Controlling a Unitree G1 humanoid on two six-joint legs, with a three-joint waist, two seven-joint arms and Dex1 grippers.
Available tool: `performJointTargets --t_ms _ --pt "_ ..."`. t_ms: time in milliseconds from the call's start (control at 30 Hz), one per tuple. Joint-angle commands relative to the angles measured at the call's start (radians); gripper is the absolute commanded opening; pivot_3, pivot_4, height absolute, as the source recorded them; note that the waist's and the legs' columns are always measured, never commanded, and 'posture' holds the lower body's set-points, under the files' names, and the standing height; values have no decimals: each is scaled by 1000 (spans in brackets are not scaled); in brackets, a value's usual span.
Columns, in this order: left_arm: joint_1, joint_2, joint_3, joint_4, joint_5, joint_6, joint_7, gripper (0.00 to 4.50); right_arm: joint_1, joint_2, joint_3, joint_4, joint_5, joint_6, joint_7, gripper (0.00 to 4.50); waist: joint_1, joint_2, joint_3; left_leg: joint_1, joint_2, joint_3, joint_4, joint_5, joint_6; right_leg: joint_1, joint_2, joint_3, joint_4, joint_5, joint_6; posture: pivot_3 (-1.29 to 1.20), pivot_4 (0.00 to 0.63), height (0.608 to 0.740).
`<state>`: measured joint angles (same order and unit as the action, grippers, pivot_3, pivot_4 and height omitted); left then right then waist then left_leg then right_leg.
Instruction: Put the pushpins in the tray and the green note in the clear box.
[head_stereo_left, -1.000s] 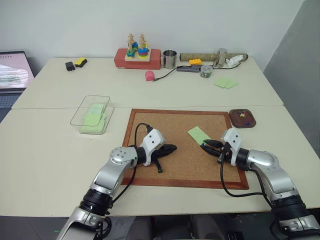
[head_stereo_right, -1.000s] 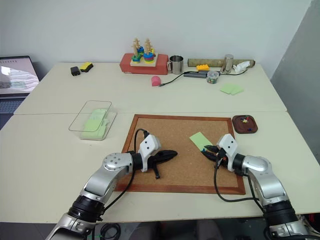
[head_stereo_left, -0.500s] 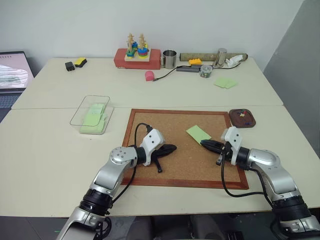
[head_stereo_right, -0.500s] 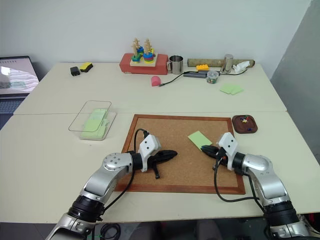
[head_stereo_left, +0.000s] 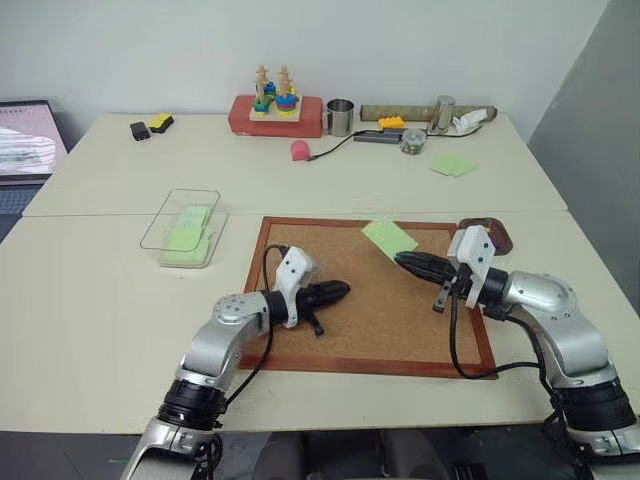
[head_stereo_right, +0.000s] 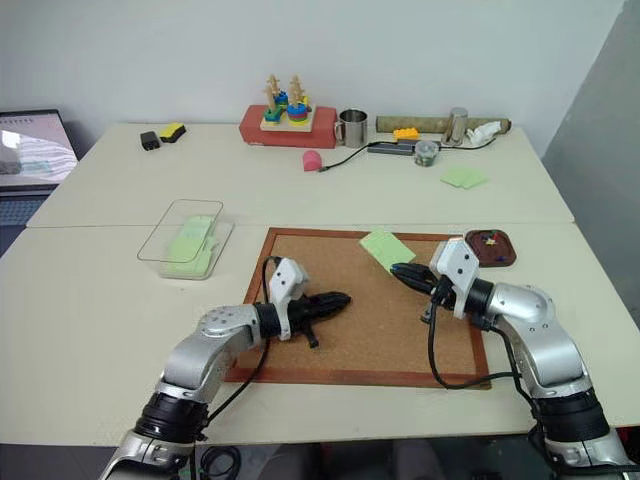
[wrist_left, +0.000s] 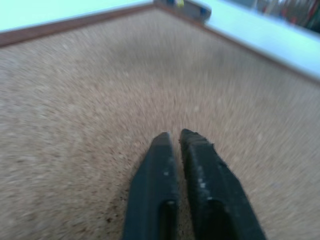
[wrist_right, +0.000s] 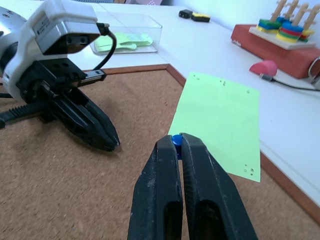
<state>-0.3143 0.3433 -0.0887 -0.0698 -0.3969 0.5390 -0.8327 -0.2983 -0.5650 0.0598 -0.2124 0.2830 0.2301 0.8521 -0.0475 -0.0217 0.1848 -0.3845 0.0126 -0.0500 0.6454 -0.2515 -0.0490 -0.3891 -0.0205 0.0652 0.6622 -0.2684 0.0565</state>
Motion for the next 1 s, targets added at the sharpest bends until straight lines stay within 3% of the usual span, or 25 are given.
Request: performJointTargets --t_ms 33,200,400,733,1000 --pt "7 -38 137 -159 -251 183 50 1155 -39 2 -15 -17 -32 -62 -22 0 0 0 0 0 0 0 0 0 0 0 0 0 0 1 -1 0 150 740" --pt "-4 -157 216 -197 -436 305 181 2180 -67 12 3 2 -66 -111 -34 0 6 0 0 0 -1 0 0 0 0 0 -1 0 0 1 -1 0 150 740" --pt "-54 -266 232 -123 -465 302 305 3283 -91 24 23 -6 -88 -146 -28 0 11 -1 0 0 -1 0 1 0 0 0 -1 0 0 1 -2 0 150 740" --pt "-155 -343 239 4 -491 268 326 3283 -91 21 62 -48 -124 -183 -19 0 15 -1 1 0 -1 0 0 0 0 0 -1 0 -1 2 -3 0 150 740" --pt "-174 -344 226 29 -493 255 301 1708 -90 22 77 -45 -143 -216 -20 0 15 -1 1 0 -1 0 0 0 0 0 -1 0 -1 2 -4 0 150 740"
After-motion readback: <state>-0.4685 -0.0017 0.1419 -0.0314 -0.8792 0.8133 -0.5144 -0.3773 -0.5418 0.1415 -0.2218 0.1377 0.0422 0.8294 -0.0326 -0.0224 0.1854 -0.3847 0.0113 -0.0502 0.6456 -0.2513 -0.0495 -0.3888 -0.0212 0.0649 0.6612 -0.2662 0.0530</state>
